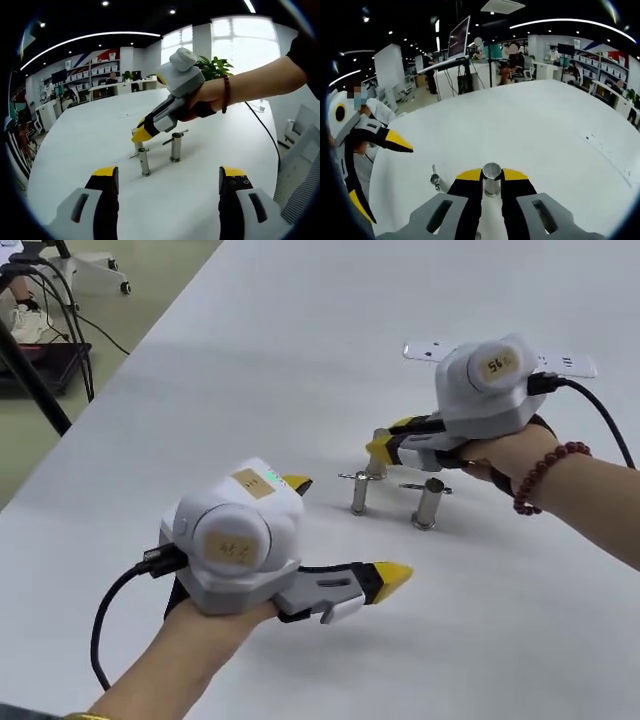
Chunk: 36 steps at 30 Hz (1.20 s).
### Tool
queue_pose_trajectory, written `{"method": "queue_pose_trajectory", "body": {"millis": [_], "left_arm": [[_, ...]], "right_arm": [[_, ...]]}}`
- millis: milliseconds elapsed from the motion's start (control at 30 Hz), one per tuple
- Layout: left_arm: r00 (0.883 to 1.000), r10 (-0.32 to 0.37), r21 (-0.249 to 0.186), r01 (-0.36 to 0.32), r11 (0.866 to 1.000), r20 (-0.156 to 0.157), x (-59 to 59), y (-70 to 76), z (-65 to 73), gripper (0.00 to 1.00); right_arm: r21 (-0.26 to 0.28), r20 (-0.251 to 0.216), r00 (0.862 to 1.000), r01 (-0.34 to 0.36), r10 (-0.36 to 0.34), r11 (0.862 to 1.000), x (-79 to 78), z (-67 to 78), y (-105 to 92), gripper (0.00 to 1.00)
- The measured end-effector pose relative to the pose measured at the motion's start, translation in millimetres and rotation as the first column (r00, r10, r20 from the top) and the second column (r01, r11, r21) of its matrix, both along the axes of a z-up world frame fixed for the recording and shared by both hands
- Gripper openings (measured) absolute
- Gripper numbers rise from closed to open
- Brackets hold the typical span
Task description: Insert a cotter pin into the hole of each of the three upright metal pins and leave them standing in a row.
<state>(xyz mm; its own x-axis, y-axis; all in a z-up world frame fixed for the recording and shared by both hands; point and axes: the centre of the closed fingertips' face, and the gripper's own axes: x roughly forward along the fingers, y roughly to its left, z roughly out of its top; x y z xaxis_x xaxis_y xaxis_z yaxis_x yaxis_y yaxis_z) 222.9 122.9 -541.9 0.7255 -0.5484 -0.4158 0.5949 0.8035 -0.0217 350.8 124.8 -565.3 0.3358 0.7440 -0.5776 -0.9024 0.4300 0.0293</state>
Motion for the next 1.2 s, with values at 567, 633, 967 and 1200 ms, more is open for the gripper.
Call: {"method": "queue_pose_trajectory", "body": {"millis": [567,633,967,1200], "left_arm": [[1.000,-0.011,0.008,0.011,1.000,-0.008,-1.0,-0.8,-2.8,0.85],[1.000,-0.015,0.007,0.015,1.000,-0.008,-1.4,-1.7,-2.4,0.86],[0.999,-0.045,0.004,0.045,0.999,-0.002,-4.5,-7.8,0.8,0.92],[0.999,-0.047,-0.003,0.047,0.999,0.004,-4.5,-7.3,3.6,0.95]], "right_arm": [[-0.054,0.031,0.999,0.035,-0.034,0.998,-2.6,7.4,-58.0,0.08],[-0.049,0.023,0.998,0.055,-0.054,0.997,-3.9,9.1,-65.0,0.08],[-0.046,0.013,0.994,0.111,-0.111,0.993,-17.2,9.9,-92.5,0.08],[-0.056,0.016,0.992,0.126,-0.125,0.990,-27.4,9.6,-109.5,0.08]]}}
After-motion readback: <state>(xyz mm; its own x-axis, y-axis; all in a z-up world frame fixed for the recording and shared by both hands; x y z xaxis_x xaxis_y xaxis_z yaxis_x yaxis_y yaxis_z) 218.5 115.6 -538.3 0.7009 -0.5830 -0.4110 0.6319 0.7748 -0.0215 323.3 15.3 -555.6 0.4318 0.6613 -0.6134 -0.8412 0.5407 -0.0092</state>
